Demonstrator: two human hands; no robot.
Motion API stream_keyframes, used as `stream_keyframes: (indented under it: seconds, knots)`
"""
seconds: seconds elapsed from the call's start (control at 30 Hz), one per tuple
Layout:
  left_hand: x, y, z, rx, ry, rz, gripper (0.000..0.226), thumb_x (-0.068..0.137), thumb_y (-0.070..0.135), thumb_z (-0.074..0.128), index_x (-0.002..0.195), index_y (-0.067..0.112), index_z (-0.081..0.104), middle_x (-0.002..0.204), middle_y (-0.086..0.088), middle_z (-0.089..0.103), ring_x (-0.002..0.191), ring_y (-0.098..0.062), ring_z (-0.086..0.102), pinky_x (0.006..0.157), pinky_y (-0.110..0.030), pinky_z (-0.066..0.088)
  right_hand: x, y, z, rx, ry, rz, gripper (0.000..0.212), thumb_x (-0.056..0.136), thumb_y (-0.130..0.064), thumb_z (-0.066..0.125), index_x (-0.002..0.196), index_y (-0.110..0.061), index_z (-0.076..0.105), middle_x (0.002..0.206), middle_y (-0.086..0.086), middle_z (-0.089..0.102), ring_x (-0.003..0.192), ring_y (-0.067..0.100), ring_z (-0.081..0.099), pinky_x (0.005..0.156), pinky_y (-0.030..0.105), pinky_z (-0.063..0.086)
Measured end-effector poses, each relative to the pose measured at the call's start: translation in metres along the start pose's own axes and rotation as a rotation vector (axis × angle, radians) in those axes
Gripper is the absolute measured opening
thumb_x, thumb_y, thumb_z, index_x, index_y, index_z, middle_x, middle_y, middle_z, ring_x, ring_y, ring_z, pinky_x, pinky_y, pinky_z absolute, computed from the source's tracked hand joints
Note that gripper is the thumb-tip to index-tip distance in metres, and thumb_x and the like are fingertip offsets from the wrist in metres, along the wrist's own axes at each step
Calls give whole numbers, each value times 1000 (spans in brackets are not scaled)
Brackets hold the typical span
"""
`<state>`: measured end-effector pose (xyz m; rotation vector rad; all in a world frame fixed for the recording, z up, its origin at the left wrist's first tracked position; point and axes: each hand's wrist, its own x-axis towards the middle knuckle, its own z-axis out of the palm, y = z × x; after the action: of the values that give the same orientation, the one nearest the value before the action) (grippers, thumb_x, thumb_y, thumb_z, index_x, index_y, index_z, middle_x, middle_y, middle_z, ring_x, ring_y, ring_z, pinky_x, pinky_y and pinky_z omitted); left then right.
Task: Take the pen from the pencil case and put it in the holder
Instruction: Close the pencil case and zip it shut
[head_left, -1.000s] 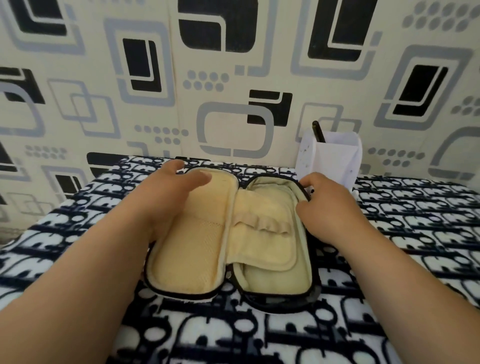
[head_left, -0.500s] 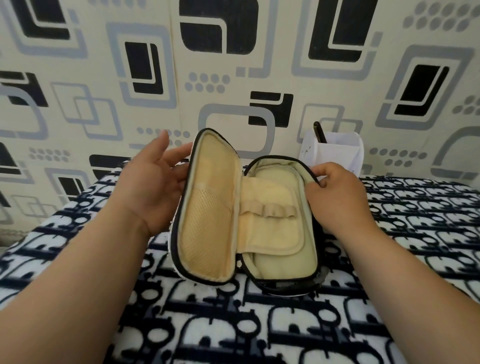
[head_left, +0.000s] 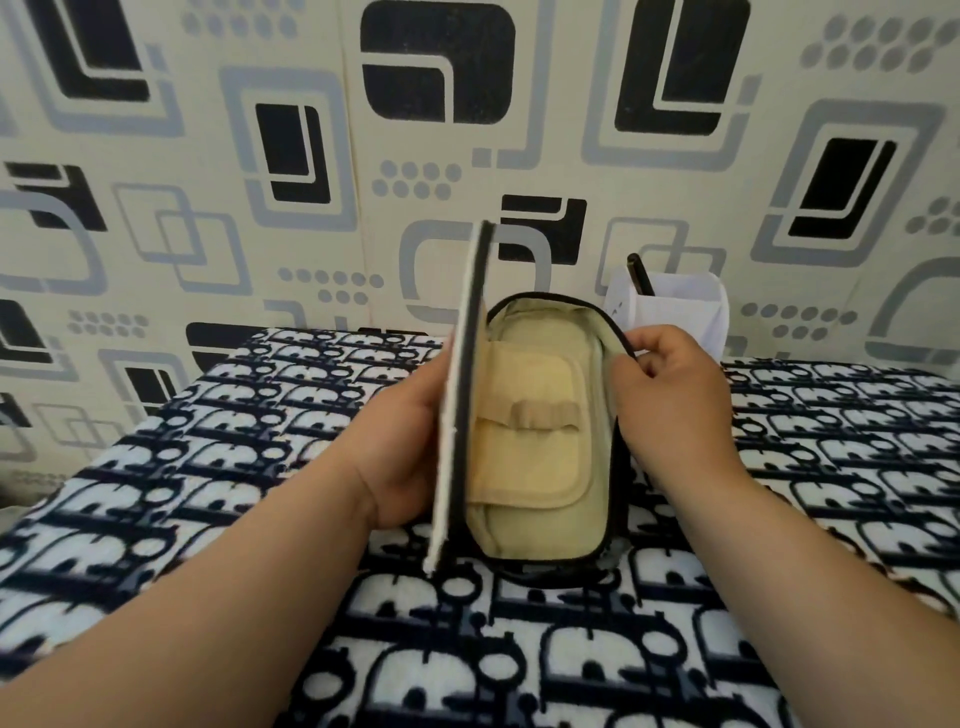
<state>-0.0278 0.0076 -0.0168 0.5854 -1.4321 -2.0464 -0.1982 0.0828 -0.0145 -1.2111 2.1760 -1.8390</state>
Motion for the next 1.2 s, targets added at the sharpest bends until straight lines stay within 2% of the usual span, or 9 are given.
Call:
stream_keyframes:
  seconds: [0.1,0.2,0.33,0.47,0.6,0.73,0.9,1.07,1.2]
  knots:
    - [2,-2,7,-63,-83,-121,45,77,49,52,90,10,71,76,-9,73,70,-23,68,70,-34,59,-1,-2,2,46,6,4,6,83,-21,55,86,-21,60,58,-4,56,43,0,45,40,13,36]
    - [3,-6,8,-22,-95,-108,48,74,46,52,101,10,68,88,-9,75,74,-21,69,69,-32,58,-3,-5,3,61,11,-9,4,84,-30,57,83,-26,60,67,0,64,53,7,53,46,16,40]
    - [3,-9,9,-2,-55,-57,62,71,37,59,126,9,52,119,-15,65,98,-27,65,87,-40,52,-5,-8,5,80,17,-29,10,84,-35,57,76,-30,57,70,-1,66,56,6,57,44,10,41]
    - [4,-10,9,-40,-59,-18,57,69,28,62,122,8,54,103,-11,71,83,-23,69,74,-35,58,-5,-10,8,143,-37,4,8,83,-34,59,79,-28,59,74,-2,67,63,8,61,61,27,51]
    - [4,-10,3,-70,-39,3,48,67,22,66,111,7,58,77,-7,74,66,-21,70,59,-32,57,-8,-10,11,162,-95,-10,10,82,-39,57,83,-29,60,81,-9,67,69,2,61,66,25,50]
    - [6,-7,-1,-77,56,42,58,64,23,69,117,4,57,91,-11,73,77,-26,69,75,-40,57,-12,-13,12,248,-150,33,23,85,-37,45,82,-22,62,81,-2,69,76,17,64,67,31,51]
    - [9,1,-6,-207,170,55,52,73,22,66,120,3,56,106,-17,69,87,-32,69,77,-45,57,-16,-14,15,422,-267,161,29,87,-13,34,84,-14,63,56,-10,66,48,7,58,37,17,43]
    - [14,5,-11,-303,271,85,40,85,22,60,121,6,56,116,-18,66,103,-36,65,85,-53,53,-21,-12,21,249,-422,187,29,83,-6,47,73,-23,68,67,-2,71,58,15,61,51,26,48]
    - [17,7,-16,-382,322,112,38,86,26,59,119,8,58,113,-16,68,99,-34,66,86,-54,52,-27,-12,23,196,-549,105,22,81,-5,58,79,-24,69,64,-7,72,51,4,61,44,15,45]
